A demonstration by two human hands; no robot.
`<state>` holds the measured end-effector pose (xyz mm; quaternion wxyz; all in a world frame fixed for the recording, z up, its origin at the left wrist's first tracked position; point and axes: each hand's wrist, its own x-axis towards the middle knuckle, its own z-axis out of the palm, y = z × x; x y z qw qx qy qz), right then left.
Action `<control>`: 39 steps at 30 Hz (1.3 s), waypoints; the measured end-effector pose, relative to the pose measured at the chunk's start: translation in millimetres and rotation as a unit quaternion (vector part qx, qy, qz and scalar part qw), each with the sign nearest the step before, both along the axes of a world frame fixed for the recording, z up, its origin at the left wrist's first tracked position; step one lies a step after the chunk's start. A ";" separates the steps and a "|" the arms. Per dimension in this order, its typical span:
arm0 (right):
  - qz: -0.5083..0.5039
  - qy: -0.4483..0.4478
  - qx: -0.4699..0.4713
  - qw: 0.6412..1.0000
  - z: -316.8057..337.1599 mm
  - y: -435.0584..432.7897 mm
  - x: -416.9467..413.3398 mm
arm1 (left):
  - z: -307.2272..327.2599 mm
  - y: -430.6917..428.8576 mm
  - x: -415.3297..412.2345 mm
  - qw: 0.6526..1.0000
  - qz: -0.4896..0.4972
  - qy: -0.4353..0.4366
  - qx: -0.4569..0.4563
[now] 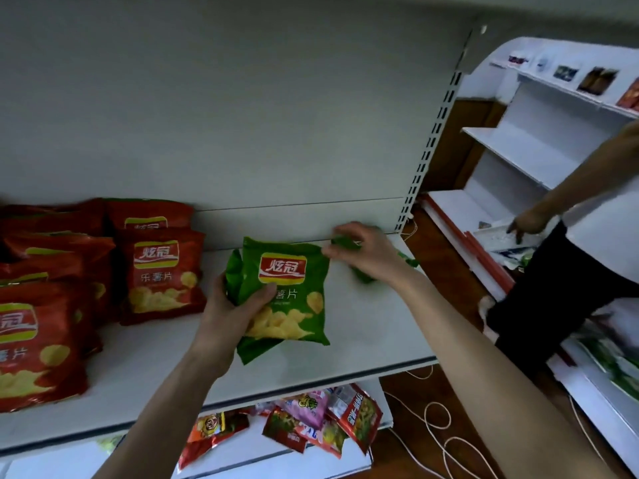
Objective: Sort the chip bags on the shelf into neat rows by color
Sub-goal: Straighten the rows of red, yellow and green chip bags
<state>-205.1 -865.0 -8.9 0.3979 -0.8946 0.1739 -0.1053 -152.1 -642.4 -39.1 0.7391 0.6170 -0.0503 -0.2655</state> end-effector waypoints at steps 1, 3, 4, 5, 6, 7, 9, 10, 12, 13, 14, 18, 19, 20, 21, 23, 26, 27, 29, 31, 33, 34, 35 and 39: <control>-0.074 -0.001 -0.032 0.997 -8.5 -14.2 6.9 | 0.5 1.3 1.2 1.000 0.005 -0.009 0.002; -0.197 0.066 -0.102 0.973 -29.5 -42.9 15.7 | 1.4 3.4 2.6 1.000 0.014 -0.021 0.011; -0.221 0.128 -0.123 0.959 -40.0 -52.4 16.2 | 0.9 4.8 3.4 0.999 0.017 -0.029 0.017; -0.220 0.184 -0.139 0.948 -51.4 -59.3 15.3 | 0.0 6.3 4.5 0.999 0.020 -0.037 0.023; -0.208 0.215 -0.155 0.942 -61.3 -62.9 13.9 | -0.8 7.5 5.2 0.998 0.025 -0.043 0.030; -0.197 0.219 -0.164 0.941 -67.8 -63.1 12.7 | -1.4 8.3 5.8 0.998 0.029 -0.051 0.038; -0.186 0.153 -0.125 0.962 -65.6 -55.8 8.9 | -2.8 8.2 5.7 0.995 0.047 -0.078 0.052; -0.185 0.095 -0.054 0.977 -57.9 -49.4 5.1 | -3.3 7.8 4.6 0.992 0.058 -0.097 0.059; -0.180 -0.043 0.109 0.977 -33.3 -30.0 -8.0 | -3.7 7.3 2.5 0.984 0.090 -0.136 0.072; -0.165 -0.100 0.168 0.967 -19.8 -17.3 -15.9 | -3.8 7.1 1.3 0.980 0.108 -0.151 0.076; -0.135 -0.140 0.204 0.959 -7.9 -2.0 -23.5 | -3.0 6.8 -0.6 0.977 0.125 -0.158 0.075; -0.011 -0.091 0.070 0.993 5.7 65.2 -35.3 | 7.4 8.6 -15.5 0.980 0.144 -0.138 0.007; -0.001 -0.077 0.009 0.997 1.2 76.8 -32.7 | 10.2 12.1 -18.8 0.981 0.143 -0.132 -0.017; 0.007 -0.078 -0.030 0.997 -3.0 87.5 -29.5 | 13.3 17.8 -21.9 0.981 0.144 -0.128 -0.037; 0.012 -0.085 -0.044 0.995 -6.9 96.9 -25.9 | 15.1 25.6 -23.8 0.980 0.148 -0.122 -0.050; 0.015 -0.109 -0.035 0.993 -11.7 117.4 -19.3 | 17.8 44.6 -27.2 0.980 0.149 -0.113 -0.062; 0.036 -0.127 0.014 0.991 -13.4 158.0 -8.4 | 19.6 78.6 -31.5 0.979 0.160 -0.118 -0.052; 0.050 -0.126 0.028 0.990 -13.0 172.9 -4.6 | 20.9 90.6 -33.2 0.978 0.164 -0.119 -0.051; 0.080 -0.124 0.055 0.988 -10.8 206.4 4.0 | 23.3 119.4 -35.8 0.976 0.168 -0.133 -0.050; 0.111 -0.127 0.073 0.983 -8.1 243.8 13.0 | 26.4 151.1 -38.5 0.972 0.182 -0.145 -0.033; 0.149 -0.123 0.079 0.978 -6.7 286.9 21.6 | 28.7 188.1 -40.3 0.967 0.214 -0.139 -0.021; 0.174 -0.118 0.089 0.973 -5.5 311.1 25.3 | 27.6 211.0 -39.7 0.963 0.232 -0.136 -0.014; 0.199 -0.109 0.107 0.968 -3.7 336.4 29.2 | 26.2 235.7 -39.1 0.960 0.247 -0.131 -0.008; 0.276 -0.056 0.227 0.932 6.0 431.5 50.6 | 13.8 354.4 -35.9 0.942 0.327 -0.073 -0.009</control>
